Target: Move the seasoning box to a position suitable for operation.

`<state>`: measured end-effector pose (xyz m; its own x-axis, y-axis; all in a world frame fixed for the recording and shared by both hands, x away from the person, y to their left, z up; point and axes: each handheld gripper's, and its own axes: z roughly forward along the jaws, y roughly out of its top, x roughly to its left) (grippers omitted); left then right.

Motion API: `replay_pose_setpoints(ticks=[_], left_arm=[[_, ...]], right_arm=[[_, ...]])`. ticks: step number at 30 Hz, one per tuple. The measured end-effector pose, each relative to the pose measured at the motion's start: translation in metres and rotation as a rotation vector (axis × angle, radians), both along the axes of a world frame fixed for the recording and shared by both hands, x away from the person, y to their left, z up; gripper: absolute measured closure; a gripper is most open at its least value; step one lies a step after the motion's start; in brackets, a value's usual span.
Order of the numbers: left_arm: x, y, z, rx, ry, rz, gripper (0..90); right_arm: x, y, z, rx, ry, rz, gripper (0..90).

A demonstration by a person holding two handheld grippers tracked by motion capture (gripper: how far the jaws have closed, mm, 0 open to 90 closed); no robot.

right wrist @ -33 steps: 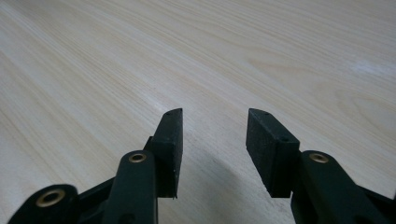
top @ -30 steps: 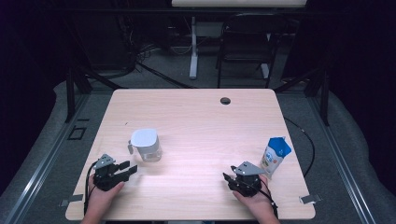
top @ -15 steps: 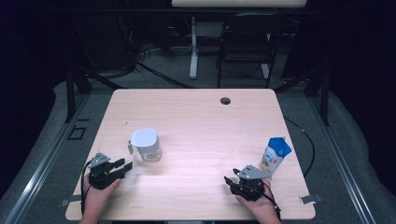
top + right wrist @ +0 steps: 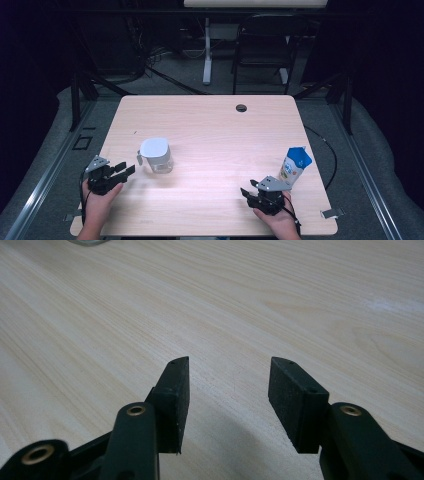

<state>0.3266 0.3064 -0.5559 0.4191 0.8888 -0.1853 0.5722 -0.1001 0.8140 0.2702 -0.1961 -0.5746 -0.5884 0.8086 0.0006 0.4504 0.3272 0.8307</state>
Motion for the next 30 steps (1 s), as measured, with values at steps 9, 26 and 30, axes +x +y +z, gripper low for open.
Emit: replay_pose_setpoints(ticks=[9,26,30], left_arm=[[0.023,-0.020,0.003,0.063,0.014,-0.009,54.2],[0.041,-0.034,0.005,0.094,0.003,0.008,61.8],[0.041,-0.034,0.005,0.094,0.008,0.002,64.9]], right_arm=[[-0.001,0.000,-0.001,-0.011,0.011,0.015,48.0],[-0.002,0.001,-0.001,-0.017,0.004,0.020,47.3],[-0.002,0.000,-0.001,-0.008,0.003,0.019,46.9]])
